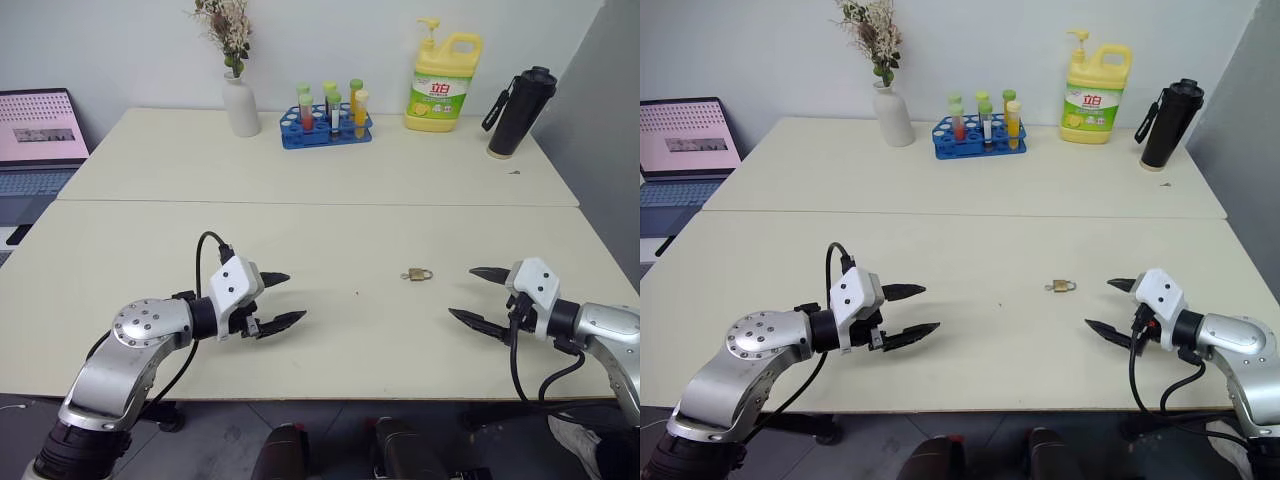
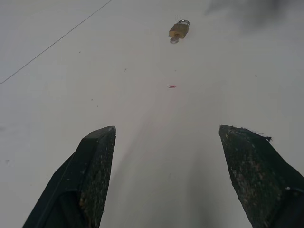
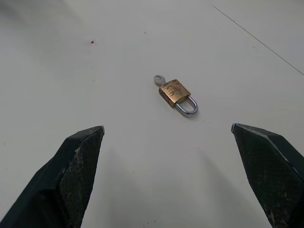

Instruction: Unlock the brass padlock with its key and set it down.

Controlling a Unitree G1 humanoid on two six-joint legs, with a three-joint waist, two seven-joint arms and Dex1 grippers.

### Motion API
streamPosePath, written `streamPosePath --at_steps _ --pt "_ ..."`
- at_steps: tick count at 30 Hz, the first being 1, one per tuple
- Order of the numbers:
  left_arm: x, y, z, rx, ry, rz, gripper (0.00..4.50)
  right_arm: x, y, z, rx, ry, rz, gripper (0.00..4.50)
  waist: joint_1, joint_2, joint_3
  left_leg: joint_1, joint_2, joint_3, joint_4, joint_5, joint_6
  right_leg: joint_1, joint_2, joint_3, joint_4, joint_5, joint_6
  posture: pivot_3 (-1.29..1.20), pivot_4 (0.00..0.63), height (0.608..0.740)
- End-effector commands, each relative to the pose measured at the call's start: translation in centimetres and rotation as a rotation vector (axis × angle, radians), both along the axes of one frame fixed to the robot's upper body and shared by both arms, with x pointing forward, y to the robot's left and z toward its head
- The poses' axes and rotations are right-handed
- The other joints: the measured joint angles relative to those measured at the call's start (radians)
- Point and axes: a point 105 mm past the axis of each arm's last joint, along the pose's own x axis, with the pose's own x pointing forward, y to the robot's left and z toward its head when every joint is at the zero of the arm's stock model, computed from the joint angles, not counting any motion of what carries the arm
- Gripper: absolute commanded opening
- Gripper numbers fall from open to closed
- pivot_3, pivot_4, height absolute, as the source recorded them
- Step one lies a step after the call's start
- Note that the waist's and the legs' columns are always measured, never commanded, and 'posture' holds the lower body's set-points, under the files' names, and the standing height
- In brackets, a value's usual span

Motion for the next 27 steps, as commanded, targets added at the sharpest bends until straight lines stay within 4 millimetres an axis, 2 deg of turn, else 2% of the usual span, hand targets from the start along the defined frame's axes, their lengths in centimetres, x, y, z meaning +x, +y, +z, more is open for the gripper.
streamPosePath --at_steps 1,7,17,22,27 --pt "-0.2 -1.2 1.1 -0.013 -0.045 -0.035 3.62 -0.1 -0.1 0.5 -0.019 -0.016 0.013 4.5 0.0 0.0 0.0 0.0 0.0 0.0 0.0 0.0 0.0 0.0 0.0 0.0 0.0 0.0 0.0 0.0 0.15 0.74" --pt "-0.2 -2.2 1.5 -0.014 -0.03 -0.076 3.62 0.4 0.4 0.4 -0.071 0.003 0.1 4.5 -0.003 0.0 0.0 0.0 -0.001 0.0 0.0 0.0 0.0 0.0 0.001 0.0 0.0 0.0 0.0 0.0 0.15 0.74" --pt "-0.6 -4.0 1.8 0.005 -0.032 -0.183 3.62 4.8 0.9 0.1 -0.193 0.072 0.239 4.5 -0.002 0.0 0.0 0.0 0.0 0.0 0.001 0.0 0.0 0.0 0.003 0.0 0.0 0.0 0.0 0.0 0.15 0.74" --pt "-1.0 -5.0 1.4 0.02 -0.035 -0.219 3.62 7.7 1.9 -0.8 -0.204 0.134 0.267 4.5 -0.005 0.0 0.0 0.0 0.0 0.0 0.001 0.0 0.0 0.0 0.003 0.0 0.0 0.0 0.0 0.0 0.15 0.74" --pt "-1.1 -5.2 1.3 0.021 -0.037 -0.218 3.62 9.4 2.9 -1.3 -0.196 0.155 0.28 4.5 -0.004 0.001 0.001 0.0 0.001 0.0 0.001 0.0 0.0 0.0 0.004 0.0 0.0 0.001 -0.001 0.0 0.15 0.74"
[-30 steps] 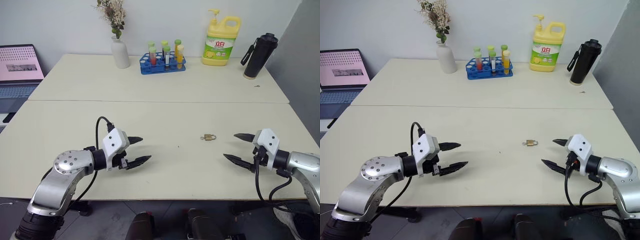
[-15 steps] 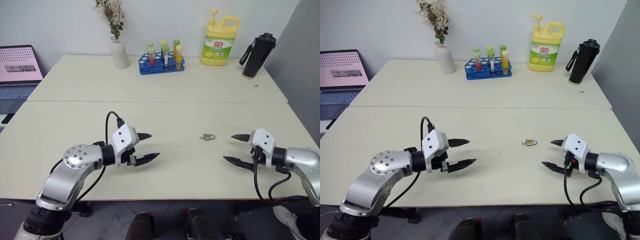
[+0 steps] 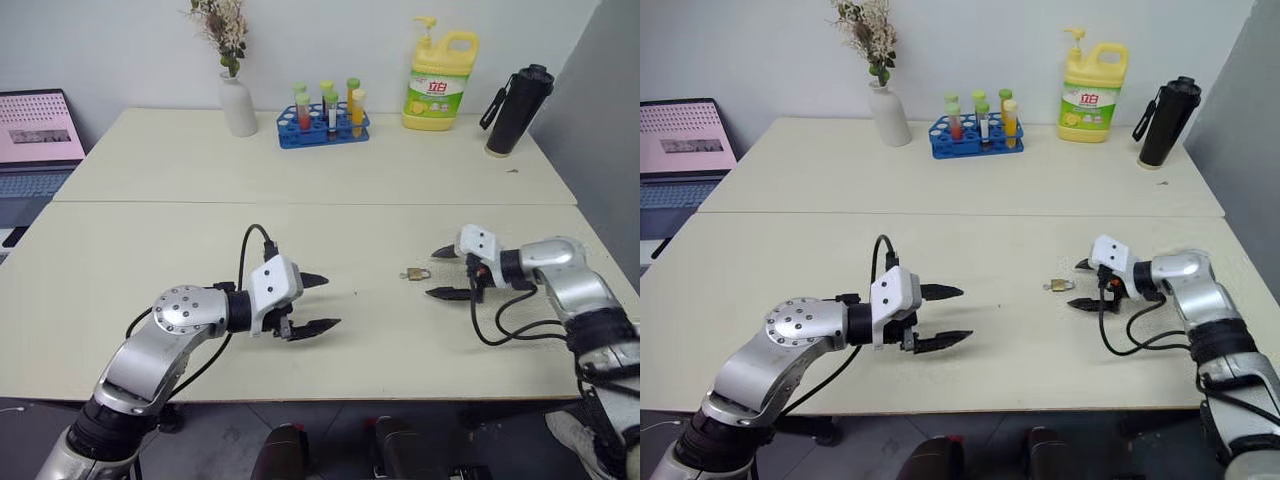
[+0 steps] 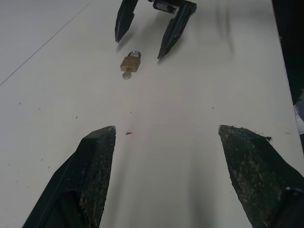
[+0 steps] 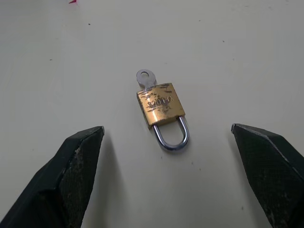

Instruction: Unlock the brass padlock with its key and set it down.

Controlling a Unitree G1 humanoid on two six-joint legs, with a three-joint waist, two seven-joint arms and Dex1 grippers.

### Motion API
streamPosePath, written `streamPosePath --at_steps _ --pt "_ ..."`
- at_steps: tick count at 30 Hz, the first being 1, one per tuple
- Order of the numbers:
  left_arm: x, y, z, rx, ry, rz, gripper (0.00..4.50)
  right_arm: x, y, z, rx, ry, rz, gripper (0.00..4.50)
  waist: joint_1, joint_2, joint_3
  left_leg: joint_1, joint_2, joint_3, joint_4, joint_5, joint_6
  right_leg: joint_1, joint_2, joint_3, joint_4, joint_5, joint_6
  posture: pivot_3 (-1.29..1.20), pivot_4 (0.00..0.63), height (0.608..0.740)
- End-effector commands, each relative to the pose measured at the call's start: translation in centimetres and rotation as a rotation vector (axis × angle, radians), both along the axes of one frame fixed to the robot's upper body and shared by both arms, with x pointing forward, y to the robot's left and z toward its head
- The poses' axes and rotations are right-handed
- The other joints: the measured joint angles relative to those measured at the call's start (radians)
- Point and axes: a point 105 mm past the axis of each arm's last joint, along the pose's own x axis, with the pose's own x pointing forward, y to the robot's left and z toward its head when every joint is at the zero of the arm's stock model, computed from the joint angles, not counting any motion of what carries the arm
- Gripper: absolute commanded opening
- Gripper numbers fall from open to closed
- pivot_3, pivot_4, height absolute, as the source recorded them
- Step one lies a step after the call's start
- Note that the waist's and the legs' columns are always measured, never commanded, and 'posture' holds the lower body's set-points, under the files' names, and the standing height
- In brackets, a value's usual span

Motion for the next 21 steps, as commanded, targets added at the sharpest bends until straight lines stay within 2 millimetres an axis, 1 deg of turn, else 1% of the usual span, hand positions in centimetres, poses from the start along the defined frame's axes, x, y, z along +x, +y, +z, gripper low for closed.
streamPosePath --at_steps 1,4,9,10,12,17,18,20,21 --pt "-0.4 -0.5 0.9 -0.004 -0.048 -0.024 3.62 0.9 0.1 0.6 -0.007 -0.017 0.01 4.5 0.0 0.0 0.0 0.0 0.0 0.0 0.0 0.0 0.0 0.0 0.0 0.0 0.0 0.0 0.0 0.0 0.15 0.74" --pt "-0.4 -0.3 0.7 0.005 -0.049 -0.021 3.62 1.4 0.2 0.1 -0.021 0.004 0.003 4.5 0.0 0.0 0.0 0.0 -0.001 0.001 0.0 0.0 0.0 0.0 -0.001 0.001 0.0 0.0 -0.001 0.0 0.15 0.74" --pt "-0.5 -0.1 0.7 0.008 -0.051 -0.014 3.62 1.4 0.0 -0.8 -0.041 0.036 0.001 4.5 0.0 0.0 0.0 0.001 0.0 0.0 0.001 0.0 0.0 0.001 -0.001 0.0 0.0 0.0 -0.001 0.0 0.15 0.74" --pt "-0.4 -0.1 0.7 0.01 -0.052 -0.012 3.64 1.4 0.1 -1.0 -0.035 0.039 0.001 4.33 0.0 0.0 0.0 0.001 0.0 0.0 0.001 0.0 0.0 0.001 -0.001 0.0 0.0 0.0 -0.001 0.0 0.15 0.74" --pt "-0.5 0.0 0.6 0.013 -0.051 -0.01 3.65 1.0 0.2 -1.4 -0.043 0.041 0.026 3.97 0.0 0.0 0.0 0.001 0.0 0.0 0.001 0.0 0.0 0.001 -0.001 0.0 0.001 0.0 -0.001 0.0 0.15 0.74" --pt "-0.3 0.1 0.3 0.017 -0.047 -0.009 3.65 0.4 1.5 -2.2 -0.018 0.023 0.064 2.24 0.0 0.0 -0.001 0.002 0.0 0.0 0.002 0.0 0.0 0.002 -0.001 0.0 0.001 0.0 0.0 0.0 0.15 0.74" --pt "-0.3 0.0 0.3 0.017 -0.047 -0.009 3.65 0.3 1.6 -2.3 -0.019 0.019 0.071 1.95 -0.002 0.0 -0.001 0.002 0.0 0.0 0.002 0.0 0.0 0.002 -0.001 0.0 0.001 0.0 0.0 0.0 0.15 0.74" --pt "-0.2 0.0 0.2 0.017 -0.047 -0.01 3.65 0.2 1.7 -2.5 -0.036 0.005 0.074 1.22 -0.004 0.0 -0.001 0.003 0.001 0.0 0.002 0.0 0.0 0.002 -0.001 0.001 0.002 0.001 0.0 0.0 0.15 0.74" --pt "-0.2 0.0 0.2 0.016 -0.046 -0.009 3.65 0.2 1.6 -2.5 -0.042 -0.006 0.072 0.95 -0.004 0.0 -0.001 0.003 0.001 0.0 0.002 0.0 0.0 0.002 -0.001 0.001 0.002 0.001 0.0 0.0 0.15 0.74"
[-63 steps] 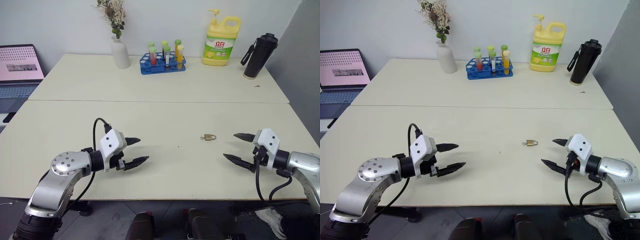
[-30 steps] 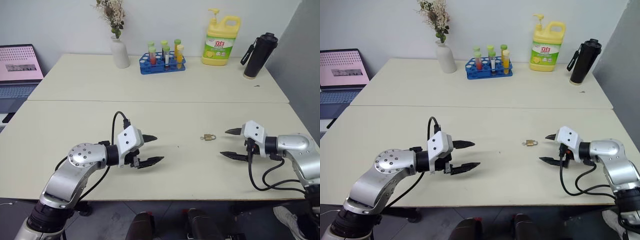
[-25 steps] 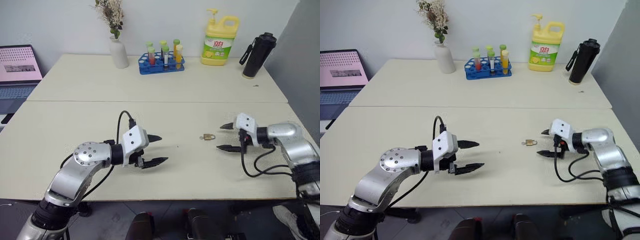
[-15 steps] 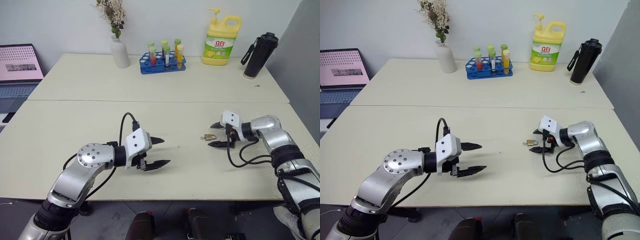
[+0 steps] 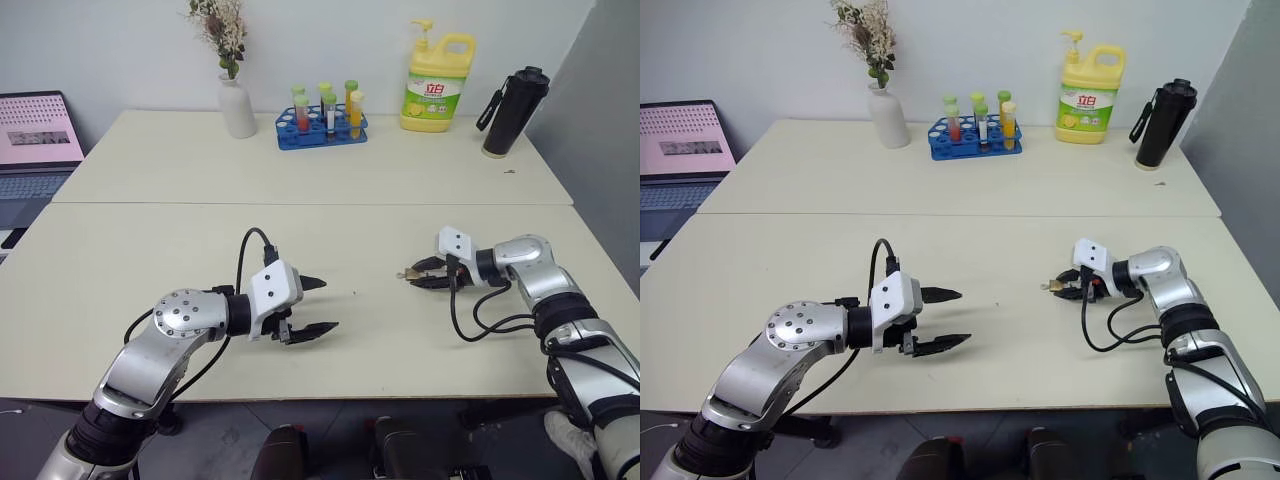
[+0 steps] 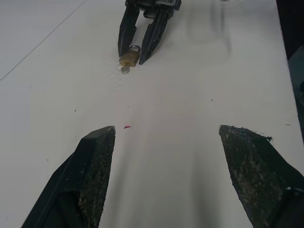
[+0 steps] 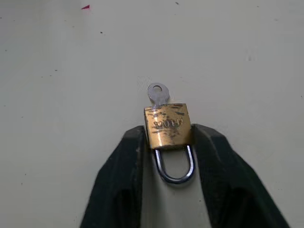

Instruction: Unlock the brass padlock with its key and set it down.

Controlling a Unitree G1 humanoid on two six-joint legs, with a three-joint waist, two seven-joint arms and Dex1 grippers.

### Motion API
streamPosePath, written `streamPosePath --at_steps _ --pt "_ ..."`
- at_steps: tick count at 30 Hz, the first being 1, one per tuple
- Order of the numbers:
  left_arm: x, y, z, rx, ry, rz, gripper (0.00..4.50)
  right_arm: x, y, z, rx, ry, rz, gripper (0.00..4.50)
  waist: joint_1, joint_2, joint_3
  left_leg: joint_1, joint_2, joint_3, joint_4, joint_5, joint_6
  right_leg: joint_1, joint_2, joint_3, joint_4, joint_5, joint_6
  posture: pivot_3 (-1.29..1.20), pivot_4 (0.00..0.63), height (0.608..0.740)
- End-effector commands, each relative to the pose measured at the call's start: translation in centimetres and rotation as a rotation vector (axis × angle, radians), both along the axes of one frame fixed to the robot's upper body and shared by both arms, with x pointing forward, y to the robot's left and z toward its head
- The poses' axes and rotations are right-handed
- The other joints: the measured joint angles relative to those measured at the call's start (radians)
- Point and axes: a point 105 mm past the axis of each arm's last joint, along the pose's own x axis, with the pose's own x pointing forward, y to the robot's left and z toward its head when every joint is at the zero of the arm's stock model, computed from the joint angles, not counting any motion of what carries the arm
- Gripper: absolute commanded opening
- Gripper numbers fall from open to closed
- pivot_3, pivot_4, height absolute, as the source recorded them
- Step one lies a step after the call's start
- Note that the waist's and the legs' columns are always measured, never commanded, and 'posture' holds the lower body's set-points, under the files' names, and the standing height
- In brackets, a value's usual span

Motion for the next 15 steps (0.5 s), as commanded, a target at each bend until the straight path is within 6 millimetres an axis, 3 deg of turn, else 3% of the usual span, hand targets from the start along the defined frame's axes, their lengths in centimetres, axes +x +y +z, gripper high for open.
streamPosePath --at_steps 1,3,6,10,12,15 --pt "-0.1 -0.2 0.6 -0.004 -0.035 -0.017 3.65 -0.4 -0.3 -1.2 -0.051 -0.004 -0.01 0.95 -0.001 0.0 0.0 0.0 0.0 0.0 0.0 0.0 0.0 0.0 0.0 0.0 0.0 0.0 0.0 0.0 0.15 0.74" --pt "0.0 -0.2 0.5 -0.007 -0.032 -0.011 3.65 -0.5 -0.5 -1.0 -0.053 -0.025 -0.009 0.95 -0.001 0.0 0.0 0.0 0.0 0.0 0.0 0.0 0.0 0.0 0.0 0.0 0.0 0.0 0.0 0.0 0.15 0.74" --pt "0.5 0.2 0.5 -0.018 -0.028 0.027 3.65 -0.4 -0.2 1.5 -0.051 -0.21 0.018 0.95 0.002 0.0 0.0 0.0 0.0 0.0 0.0 0.0 0.0 0.0 0.001 0.0 0.0 0.0 0.0 0.0 0.15 0.74" --pt "1.0 0.4 0.6 -0.031 -0.033 0.064 3.65 -1.7 0.0 2.9 -0.135 -0.387 0.09 0.95 0.006 0.001 0.001 -0.003 -0.001 0.0 0.0 0.0 0.0 -0.002 0.0 0.0 0.0 0.0 0.0 0.0 0.15 0.74" --pt "1.3 0.3 0.7 -0.041 -0.027 0.08 3.65 -2.9 0.4 3.0 -0.174 -0.483 0.112 0.95 0.007 0.001 0.001 -0.003 -0.001 0.0 0.0 0.0 0.0 -0.002 0.0 0.0 -0.001 0.0 0.0 0.0 0.15 0.74" --pt "2.0 -0.2 1.2 -0.069 0.003 0.087 3.65 -5.8 1.5 2.7 -0.32 -0.782 0.219 0.95 0.014 0.001 0.001 -0.004 -0.001 -0.003 0.0 0.0 0.0 -0.002 0.0 -0.002 -0.001 -0.001 0.001 0.0 0.15 0.74"
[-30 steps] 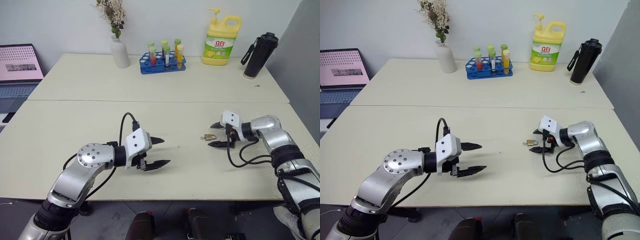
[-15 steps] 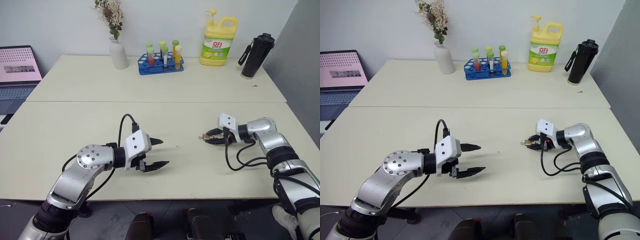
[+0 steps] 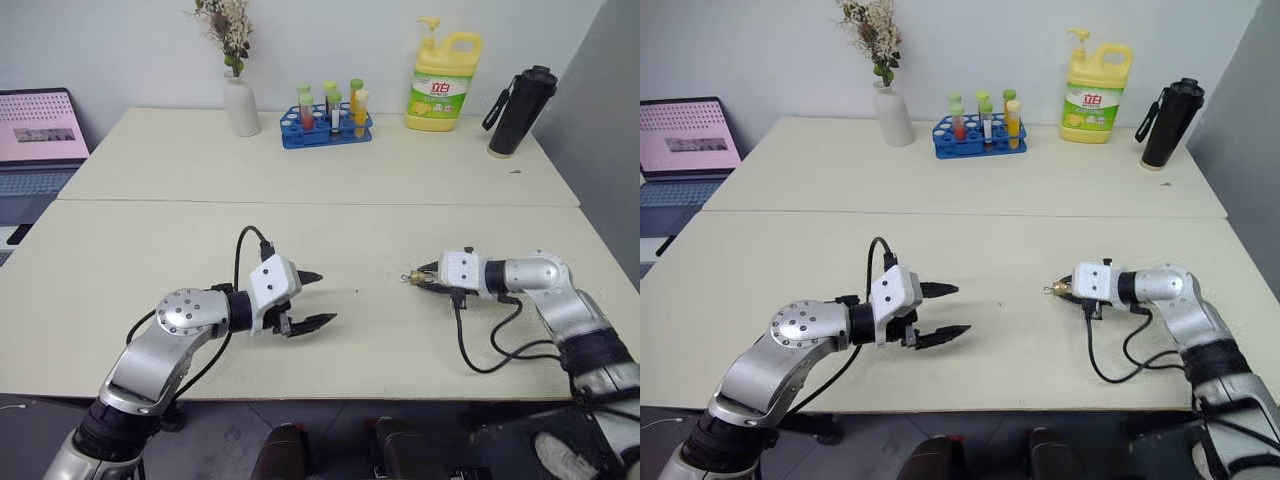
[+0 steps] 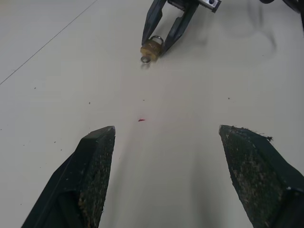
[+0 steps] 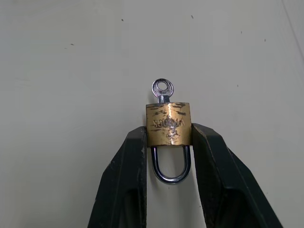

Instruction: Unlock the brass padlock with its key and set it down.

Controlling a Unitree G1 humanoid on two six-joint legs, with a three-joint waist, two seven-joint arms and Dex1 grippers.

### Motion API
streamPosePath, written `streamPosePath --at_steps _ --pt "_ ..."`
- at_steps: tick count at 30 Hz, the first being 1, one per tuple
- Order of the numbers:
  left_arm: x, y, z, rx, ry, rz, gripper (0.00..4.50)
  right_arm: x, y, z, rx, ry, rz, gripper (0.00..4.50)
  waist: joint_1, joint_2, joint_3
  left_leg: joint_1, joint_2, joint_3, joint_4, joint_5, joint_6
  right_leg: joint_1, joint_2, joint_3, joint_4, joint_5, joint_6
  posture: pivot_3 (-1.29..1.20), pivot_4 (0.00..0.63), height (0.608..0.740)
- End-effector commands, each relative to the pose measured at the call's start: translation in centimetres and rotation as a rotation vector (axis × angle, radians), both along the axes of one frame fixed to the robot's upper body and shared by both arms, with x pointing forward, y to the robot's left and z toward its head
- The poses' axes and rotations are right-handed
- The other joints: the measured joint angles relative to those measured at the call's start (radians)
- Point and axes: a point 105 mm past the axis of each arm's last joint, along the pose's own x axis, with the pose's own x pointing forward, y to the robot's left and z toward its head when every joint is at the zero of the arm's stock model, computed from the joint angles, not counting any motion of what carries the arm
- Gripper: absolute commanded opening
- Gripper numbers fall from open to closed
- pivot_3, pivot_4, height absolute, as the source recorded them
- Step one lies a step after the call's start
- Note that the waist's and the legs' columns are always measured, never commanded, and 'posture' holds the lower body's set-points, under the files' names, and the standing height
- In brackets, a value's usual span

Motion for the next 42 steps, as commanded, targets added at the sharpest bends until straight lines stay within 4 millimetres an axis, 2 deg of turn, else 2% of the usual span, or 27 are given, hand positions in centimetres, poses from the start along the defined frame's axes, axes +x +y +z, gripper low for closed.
streamPosePath --at_steps 1,2,5,11,19,30,33,42 --pt "0.7 -0.6 1.4 -0.036 -0.007 0.0 3.65 -2.2 1.8 1.5 -0.138 -0.355 0.14 0.95 0.002 0.0 0.0 0.0 0.0 0.0 0.0 0.0 0.0 0.0 0.0 0.0 0.0 0.0 0.0 0.0 0.15 0.74" --pt "0.8 -0.7 1.5 -0.04 -0.003 -0.001 3.65 -2.2 2.0 1.7 -0.137 -0.398 0.144 0.95 0.001 0.0 0.0 0.0 0.0 0.001 0.0 0.0 0.0 -0.001 0.0 0.001 0.0 0.0 0.0 0.0 0.15 0.74" --pt "1.9 -1.6 2.1 -0.052 0.018 -0.001 3.65 -1.5 2.6 4.5 -0.087 -0.649 0.117 0.95 -0.007 0.0 0.0 0.001 -0.001 0.004 0.001 0.0 0.0 -0.001 0.0 0.002 0.001 0.001 0.002 0.0 0.15 0.74" --pt "2.7 -3.5 3.3 -0.096 0.082 -0.044 3.65 -1.0 2.8 7.7 -0.028 -0.851 0.133 0.95 -0.006 0.0 0.0 0.001 -0.002 0.003 0.001 0.0 0.0 0.0 0.001 0.003 0.001 0.002 0.003 0.0 0.15 0.74" --pt "3.7 -5.8 5.2 -0.177 0.139 -0.097 3.65 -1.6 4.0 8.5 0.036 -0.9 0.191 0.95 -0.005 0.0 0.0 0.0 -0.002 0.004 0.001 0.0 0.0 0.0 0.0 0.004 0.0 0.001 0.002 0.0 0.15 0.74" --pt "4.5 -6.6 6.0 -0.214 0.173 -0.135 3.65 -1.9 4.6 8.5 0.065 -0.899 0.207 0.95 -0.005 0.0 0.0 0.0 -0.002 0.003 0.001 0.0 0.0 0.0 0.001 0.004 0.0 0.001 0.002 0.0 0.15 0.74" --pt "4.7 -6.7 6.2 -0.213 0.171 -0.143 3.05 -2.0 4.8 8.6 0.072 -0.901 0.213 0.95 -0.006 0.0 0.0 0.0 -0.002 0.003 0.001 0.0 0.0 0.0 0.001 0.004 0.0 0.001 0.002 0.0 0.15 0.74" --pt "5.3 -7.3 6.3 -0.213 0.161 -0.159 0.16 -2.3 5.2 8.5 0.088 -0.887 0.224 0.95 -0.006 0.0 0.0 0.0 -0.002 0.003 0.001 0.0 0.0 0.0 0.001 0.004 0.0 0.001 0.002 0.0 0.15 0.74"
